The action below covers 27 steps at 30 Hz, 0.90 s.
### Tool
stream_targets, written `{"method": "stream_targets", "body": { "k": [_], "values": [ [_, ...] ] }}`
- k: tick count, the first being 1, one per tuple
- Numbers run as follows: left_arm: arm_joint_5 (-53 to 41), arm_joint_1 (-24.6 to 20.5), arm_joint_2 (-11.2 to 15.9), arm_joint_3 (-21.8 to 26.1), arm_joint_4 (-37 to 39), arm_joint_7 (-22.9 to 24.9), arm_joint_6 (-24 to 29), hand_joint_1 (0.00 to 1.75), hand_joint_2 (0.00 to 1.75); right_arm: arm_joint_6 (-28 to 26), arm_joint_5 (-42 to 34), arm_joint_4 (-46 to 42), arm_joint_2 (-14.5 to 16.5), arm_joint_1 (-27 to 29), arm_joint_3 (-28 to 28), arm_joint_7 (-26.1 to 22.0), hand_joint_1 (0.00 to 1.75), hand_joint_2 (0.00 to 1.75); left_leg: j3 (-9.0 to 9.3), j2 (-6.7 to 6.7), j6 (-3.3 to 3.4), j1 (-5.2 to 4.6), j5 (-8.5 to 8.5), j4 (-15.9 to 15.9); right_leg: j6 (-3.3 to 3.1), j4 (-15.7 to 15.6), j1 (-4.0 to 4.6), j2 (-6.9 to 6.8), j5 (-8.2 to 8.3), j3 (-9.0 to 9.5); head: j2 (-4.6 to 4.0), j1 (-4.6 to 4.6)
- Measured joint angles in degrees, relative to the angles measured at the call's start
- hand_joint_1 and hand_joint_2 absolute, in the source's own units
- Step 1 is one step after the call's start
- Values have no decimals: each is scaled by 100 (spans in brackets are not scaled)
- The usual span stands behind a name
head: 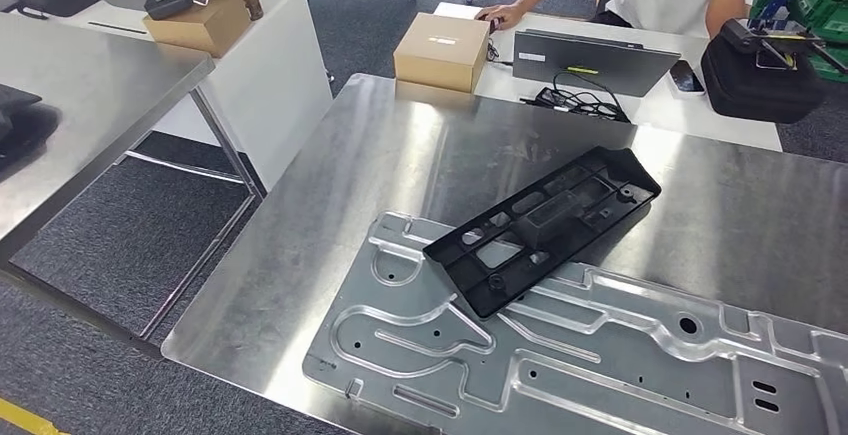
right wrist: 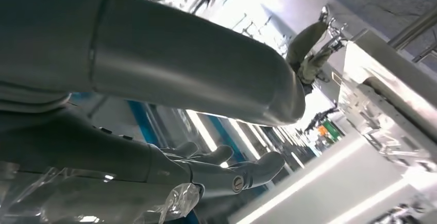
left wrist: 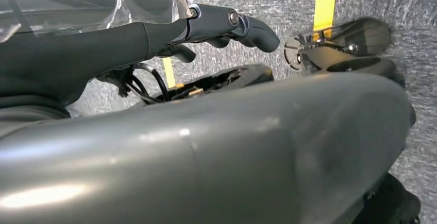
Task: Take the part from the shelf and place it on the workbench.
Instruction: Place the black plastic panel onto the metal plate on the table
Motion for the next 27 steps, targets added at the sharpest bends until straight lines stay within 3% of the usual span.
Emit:
{"method": "stream_targets", "body": {
  "k": [5, 11, 13, 15, 17, 20, 22, 24, 27],
  "values": [
    [113, 21, -42, 74, 0, -73, -37, 0, 0, 467, -608, 276, -8, 740, 189, 4, 0, 0, 25, 24, -8, -1, -7, 7, 1, 0, -2, 34, -2, 15, 0, 0],
    [172, 31, -55, 141, 0, -98, -50, 0, 0, 515, -1110, 647, -9, 1263, 349, 6, 0, 0, 37, 60, -1, -1, -21, 9, 3, -1, -3, 68, -4, 18, 0, 0],
    [180, 34, -55, 170, 0, -98, -56, 0, 0, 380, -1420, 766, -7, 1574, 388, 6, 0, 0, 31, 75, 10, -1, -30, 6, 2, 0, -2, 76, -5, 27, 0, -1],
    [185, 28, -60, 182, 0, -99, -62, 0, 0, -365, -2290, 1068, 85, 2493, 434, 6, 0, 0, -11, 79, 18, -3, -38, 4, 0, 5, -4, 64, -6, 36, 0, -3],
    [177, -14, -80, 186, -1, -106, -67, 0, 0, -2032, -4045, 1865, 478, 4227, 492, 6, 0, 0, -63, 70, 21, 3, -36, 14, -1, 14, 6, 45, -1, 32, 0, -9],
    [74, -148, -144, 185, -8, -92, -80, 0, 0, -4933, -6862, 3596, 1540, 6709, 545, 8, 0, 0, -94, -6, 11, 42, -29, 34, -4, 3, 55, -33, 3, 51, 0, -21],
    [-45, -189, -181, 173, -13, -59, -85, 0, 0, -6087, -7700, 4581, 2289, 7800, 533, 8, 0, 0, -94, -82, -39, 90, -26, 41, -19, -45, 107, -99, -2, 91, 1, -48],
    [-140, -190, -193, 156, -13, -27, -84, 0, 0, -6198, -7864, 5393, 2953, 8588, 504, 8, 0, 0, -86, -149, -106, 150, -16, 41, -42, -106, 162, -158, 0, 141, 1, -73],
    [-174, -205, -210, 123, -13, 12, -80, 0, 0, -4980, -8018, 6356, 3827, 9327, 449, 8, 0, 0, -59, -212, -149, 217, -7, 41, -86, -188, 222, -222, 0, 216, 1, -81]
  ]
}}
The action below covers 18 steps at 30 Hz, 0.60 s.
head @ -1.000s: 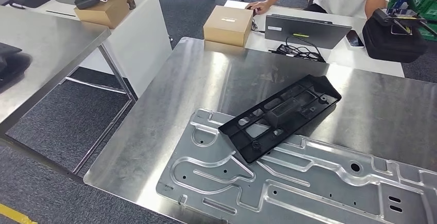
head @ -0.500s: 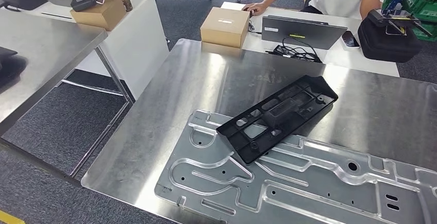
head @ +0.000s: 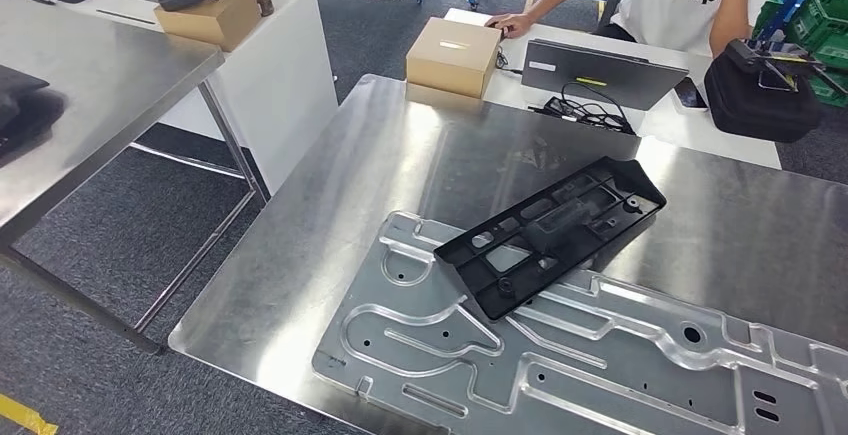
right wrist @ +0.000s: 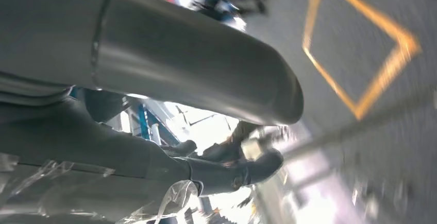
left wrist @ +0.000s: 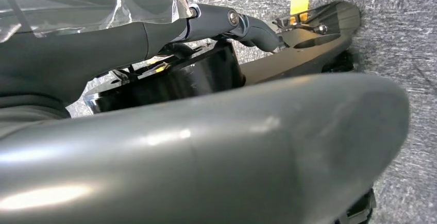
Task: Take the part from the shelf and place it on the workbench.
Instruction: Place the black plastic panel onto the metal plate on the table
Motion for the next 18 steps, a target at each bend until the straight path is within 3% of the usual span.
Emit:
{"method": "stream_targets", "body": {
  "k": [2, 4, 6, 9, 12, 14, 16, 18],
  "values": [
    [29, -1, 0, -67, 0, 11, 2, 0, 0, 543, -175, 595, 535, 406, -32, 0, 0, 0, 24, -10, 2, 31, 4, 1, -15, -45, 23, -10, 9, 45, 1, -3],
    [19, -3, 15, -137, 1, 38, -5, 0, 0, 694, -269, 1083, 871, 663, -41, 0, 0, 0, 39, -10, 7, 49, 4, 1, -9, -82, 41, -11, 21, 73, 1, -7],
    [-29, -1, 44, -205, 2, 75, -27, 0, 0, 834, -210, 1518, 997, 765, -42, 0, 0, 0, 51, 1, 14, 54, -1, 2, -4, -105, 45, 3, 33, 88, 2, -7],
    [-106, -2, 83, -316, 2, 110, -67, 0, 0, 1302, 473, 2177, 850, 616, -36, -18, 0, 0, 61, 19, 34, 42, -13, 3, 1, -120, 33, 26, 36, 100, 4, -5],
    [-154, -7, 98, -404, 2, 128, -78, 0, 0, 1667, 2175, 2647, 411, 158, 21, -144, 0, 0, 31, 7, 58, 13, -1, 3, 24, -125, 6, 14, 43, 83, 5, 2],
    [-158, -2, 105, -446, 2, 150, -84, 0, 0, 1744, 3557, 2895, 100, -508, 70, -319, 0, 0, -4, -2, 84, -30, 18, 4, 68, -107, -31, -4, 53, 45, 3, 13],
    [-158, 16, 112, -510, 2, 169, -93, 0, 0, 1747, 5154, 3109, -157, -1616, 98, -596, 0, 0, -41, 8, 108, -112, 32, 3, 117, -46, -103, 0, 51, -31, 1, 17],
    [-158, 34, 123, -553, 3, 191, -104, 0, 0, 1729, 7230, 3241, -335, -2937, 108, -896, 0, 0, -65, 35, 133, -211, 31, 1, 165, 42, -198, 37, 29, -117, 0, 15]
  ]
}}
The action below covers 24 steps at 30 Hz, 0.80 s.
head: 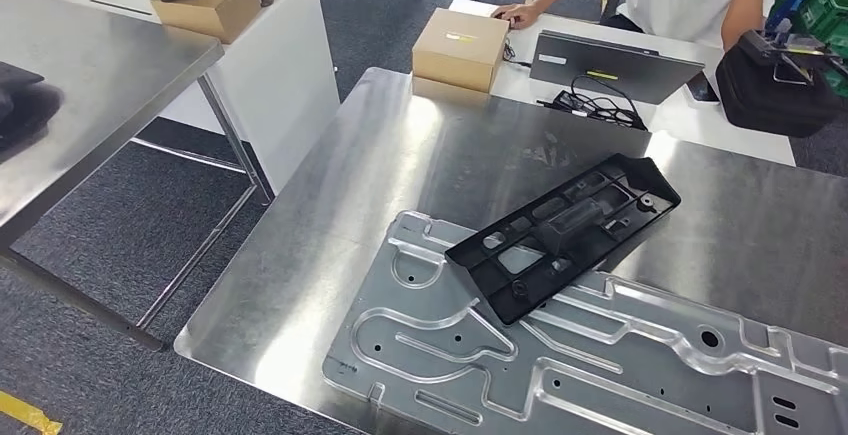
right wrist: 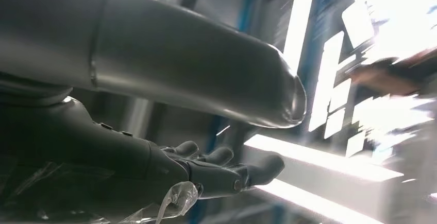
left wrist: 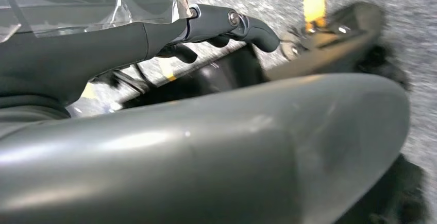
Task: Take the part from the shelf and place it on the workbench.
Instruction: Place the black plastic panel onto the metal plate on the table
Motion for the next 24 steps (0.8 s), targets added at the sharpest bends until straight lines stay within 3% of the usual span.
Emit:
{"method": "stream_targets", "body": {
  "k": [2, 4, 7, 10, 15, 24],
  "values": [
    [1, 9, 16, -39, 2, 19, -12, 0, 0, -16, 2223, 104, -107, -1166, 4, -212, 0, 0, -6, 16, 31, -54, -11, -2, 38, 50, -54, 25, -24, -36, -1, -2],
    [4, 20, 26, -92, 3, 22, -32, 0, 0, -56, 3701, 185, -144, -2347, 11, -308, 0, 0, 0, 15, 57, -53, -15, -3, 49, 57, -61, 26, -33, -36, -1, -1],
    [28, 22, 28, -134, 3, 25, -83, 0, 0, -65, 4213, 263, 58, -4124, 38, -145, 0, 0, 10, 16, 61, -39, -12, -10, 44, 56, -44, 23, -36, -27, -1, 0],
    [79, 10, 31, -155, 3, 31, -138, 0, 0, 144, 4220, 308, 511, -5183, 46, 180, 0, 0, 22, 35, 53, -43, -6, -15, 33, 61, -39, 42, -28, -26, -1, -1],
    [130, 1, 34, -192, 3, 67, -174, 0, 0, 486, 4220, 337, 1249, -6100, 55, 540, 0, 0, 41, 75, 43, -35, 1, -19, 19, 66, -31, 81, -17, -28, -1, 0],
    [109, -6, 37, -251, 4, 96, -227, 0, 0, 607, 4220, 360, 2117, -6696, 81, 666, 0, 0, 36, 59, 37, -28, 17, -22, 13, 68, -26, 62, -16, -33, -1, 2]
  ]
}}
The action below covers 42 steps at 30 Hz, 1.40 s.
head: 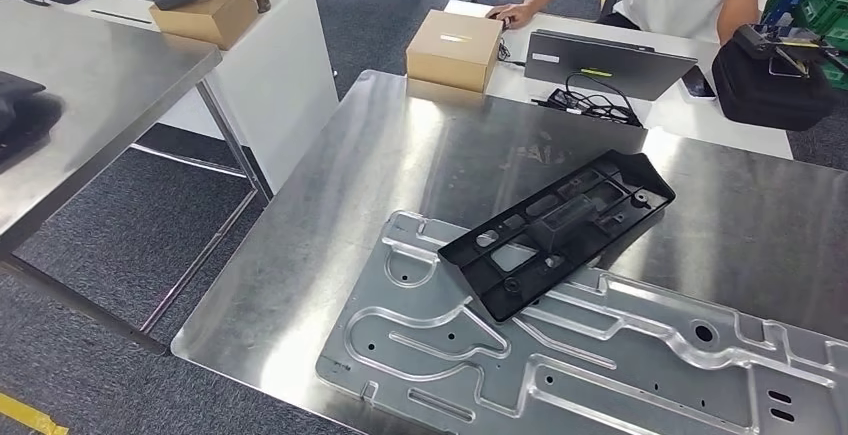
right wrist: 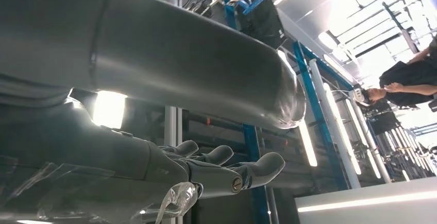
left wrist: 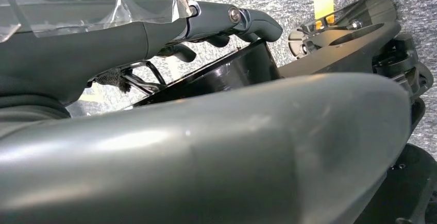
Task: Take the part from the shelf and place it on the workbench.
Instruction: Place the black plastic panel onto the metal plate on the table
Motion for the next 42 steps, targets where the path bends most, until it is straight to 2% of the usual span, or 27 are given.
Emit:
{"method": "stream_targets", "body": {
  "k": [7, 15, 21, 25, 26, 27, 29, 30, 31, 32, 33, 35, 36, 37, 38, 39, 40, 41, 42],
  "values": [
    [1, -5, 0, -12, 1, 2, -16, 0, 0, 303, 0, 32, 304, -193, 1, -58, 0, 0, 0, 2, -1, 0, -2, -7, -1, 0, 0, 5, -3, -7, 0, 0],
    [11, -5, 0, -13, 1, -8, -3, 0, 0, 524, 0, 72, 404, -325, 1, -20, 0, 0, 0, 8, -1, 0, -2, -8, -1, 0, 0, 5, -3, -8, 0, -1],
    [-103, 13, 0, -33, 1, -236, 75, 0, 0, 726, 0, 104, 437, -412, 1, -27, 0, 0, 1, 7, -1, 1, -1, -8, -1, 0, 0, 6, -3, -8, 0, -1],
    [-126, 3, -8, -62, -1, -122, 88, 0, 0, 748, 1, 126, 475, -501, 1, -42, 0, 0, 54, 21, 66, 22, 59, -99, 42, -26, -16, 9, 4, 5, 0, 0],
    [-126, -4, -12, -79, -1, -74, 88, 0, 0, 748, 2, 132, 480, -519, 1, -44, 0, 0, 81, 30, 79, 51, 108, -158, 62, 63, -14, 6, -79, -30, 0, 1],
    [-122, -11, -15, -98, 0, -41, 87, 0, 0, 748, 2, 138, 480, -530, 1, -45, 0, 0, 99, 40, 81, 81, 146, -210, 86, 263, -18, 4, -233, -117, 0, 3],
    [-113, -20, -17, -124, -1, -8, 86, 0, 0, 749, 2, 149, 469, -538, 2, -49, 0, 0, 86, 50, 78, 125, 183, -235, 164, 976, -63, -5, -647, -424, 0, 4],
    [-110, -22, -17, -131, -1, 0, 85, 0, 0, 749, 2, 155, 467, -535, 3, -52, 0, 0, 69, 52, 61, 149, 192, -231, 213, 1331, -94, -7, -784, -577, 0, 4],
    [-108, -23, -17, -136, -1, 3, 84, 0, 0, 749, 2, 163, 463, -528, 3, -58, 0, 0, 50, 52, 39, 178, 201, -222, 269, 1535, -137, -12, -816, -661, 0, 4],
    [-105, -25, -18, -139, -1, 5, 81, 0, 0, 749, 2, 173, 460, -524, 3, -67, 0, 0, 25, 53, 6, 215, 207, -203, 336, 1516, -193, -21, -729, -643, 0, 4],
    [-101, -28, -19, -141, -1, 7, 77, 0, 0, 748, 2, 180, 460, -524, 3, -74, 0, 0, -7, 52, -41, 257, 206, -167, 414, 1257, -258, -35, -546, -508, 0, 4],
    [-87, -36, 7, -142, 4, 7, 65, 0, 0, 747, 2, 206, 409, -502, 3, -90, 0, 0, -106, 42, -176, 300, 172, -38, 621, 484, -388, -49, -189, -97, 0, 7],
    [-79, -37, 15, -143, 9, 7, 57, 0, 0, 745, 1, 219, 402, -493, 3, -102, 0, 0, -159, 24, -243, 302, 149, 36, 652, 304, -426, -21, -69, -5, 0, 4],
    [-71, -37, 26, -144, 14, 2, 44, 0, 0, 740, 1, 233, 392, -488, 4, -114, 0, 0, -209, 1, -300, 290, 133, 115, 632, 215, -454, 13, -66, 33, 0, 4],
    [-61, -34, 33, -144, 19, -5, 33, 0, 0, 736, 2, 243, 394, -487, 4, -126, 0, 0, -250, -25, -339, 286, 138, 167, 541, 296, -446, 60, -75, -20, 1, 1],
    [-56, -31, 28, -145, 20, -12, 21, 0, 0, 730, 2, 250, 418, -470, 5, -139, 0, 0, -287, -45, -372, 295, 150, 218, 434, 321, -458, 71, -89, -83, 2, -2],
    [-51, -30, 32, -145, 20, -21, 7, 0, 0, 725, 2, 257, 421, -460, 5, -147, 0, 0, -333, -48, -401, 295, 134, 268, 355, 298, -453, 64, -113, -117, 2, -2],
    [-49, -31, 34, -145, 21, -30, -2, 0, 0, 720, 2, 264, 437, -447, 5, -156, 0, 0, -398, -33, -422, 300, 29, 379, 285, 320, -443, 56, -69, -189, 2, -3],
    [-48, -34, 33, -145, 21, -41, -13, 0, 0, 714, 2, 269, 457, -451, 5, -162, 0, 0, -486, -8, -435, 299, -171, 598, 234, 318, -435, 43, -21, -257, 1, -3]
  ]
}}
